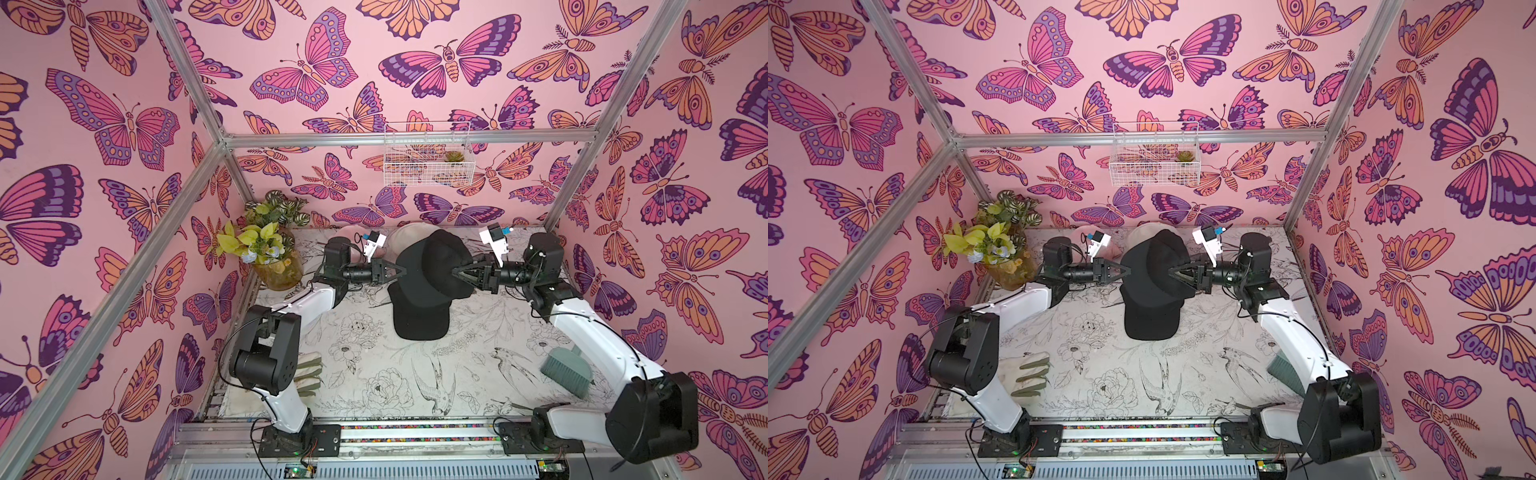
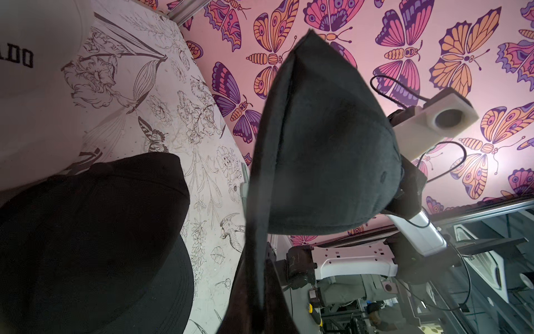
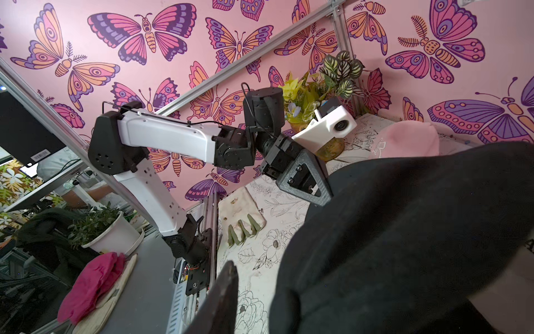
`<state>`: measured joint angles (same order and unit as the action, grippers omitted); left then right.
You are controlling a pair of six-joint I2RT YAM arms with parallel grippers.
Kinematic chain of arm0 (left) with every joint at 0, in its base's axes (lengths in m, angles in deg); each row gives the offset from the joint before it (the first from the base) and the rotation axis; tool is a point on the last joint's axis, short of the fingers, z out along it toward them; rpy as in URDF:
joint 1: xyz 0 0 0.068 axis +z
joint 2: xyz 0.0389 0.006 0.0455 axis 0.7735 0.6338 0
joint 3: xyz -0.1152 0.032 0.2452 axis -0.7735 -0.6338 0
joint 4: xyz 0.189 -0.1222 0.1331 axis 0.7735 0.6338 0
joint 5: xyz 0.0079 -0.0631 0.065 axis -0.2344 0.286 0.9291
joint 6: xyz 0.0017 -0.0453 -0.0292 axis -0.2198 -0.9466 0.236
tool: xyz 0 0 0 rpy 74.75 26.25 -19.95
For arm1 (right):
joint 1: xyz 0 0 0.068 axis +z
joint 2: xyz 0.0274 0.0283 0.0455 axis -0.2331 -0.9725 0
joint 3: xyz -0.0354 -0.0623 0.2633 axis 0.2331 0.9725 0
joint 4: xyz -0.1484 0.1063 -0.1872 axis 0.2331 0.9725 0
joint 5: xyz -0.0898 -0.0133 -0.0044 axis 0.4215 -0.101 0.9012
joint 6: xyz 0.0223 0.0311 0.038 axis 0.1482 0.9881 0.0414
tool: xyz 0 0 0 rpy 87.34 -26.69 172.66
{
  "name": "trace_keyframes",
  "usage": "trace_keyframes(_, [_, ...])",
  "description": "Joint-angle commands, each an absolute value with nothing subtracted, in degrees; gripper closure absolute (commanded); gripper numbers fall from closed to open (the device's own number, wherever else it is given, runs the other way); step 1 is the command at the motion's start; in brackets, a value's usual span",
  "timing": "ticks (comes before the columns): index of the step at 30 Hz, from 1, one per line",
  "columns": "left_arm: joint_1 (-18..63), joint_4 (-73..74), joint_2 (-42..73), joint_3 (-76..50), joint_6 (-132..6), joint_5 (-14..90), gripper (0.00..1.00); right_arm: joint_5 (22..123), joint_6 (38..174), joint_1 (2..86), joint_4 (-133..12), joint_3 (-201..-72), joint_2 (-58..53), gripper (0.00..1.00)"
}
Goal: Stack the baseball caps by color
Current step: Pick up the baseball cap from the center of the board, then place the baseball cap on the baseball cap.
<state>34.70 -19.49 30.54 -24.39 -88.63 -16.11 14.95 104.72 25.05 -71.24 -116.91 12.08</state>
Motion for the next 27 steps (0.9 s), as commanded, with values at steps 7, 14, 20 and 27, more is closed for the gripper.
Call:
trace_keyframes(7, [35.99,-9.04,32.42,-23.24,-81.93,-7.55,1.00,8.95,99.47,25.51,-68.72,-118.25,16.85,0.74])
trace_keyframes(14, [35.95,-1.88,31.50,-22.84,-76.92,-1.92,1.00,8.79,99.00,26.25,-69.23,-118.37,17.05,0.97])
trace_keyframes(20, [35.99,-0.50,30.52,-22.75,-75.66,-0.04,1.00,9.04,89.90,27.29,-59.12,-120.86,16.07,1.00])
trace_keyframes(27, [35.99,3.58,25.86,-23.99,-68.74,5.18,0.54,9.43,66.79,30.43,-33.65,-129.57,13.91,1.00])
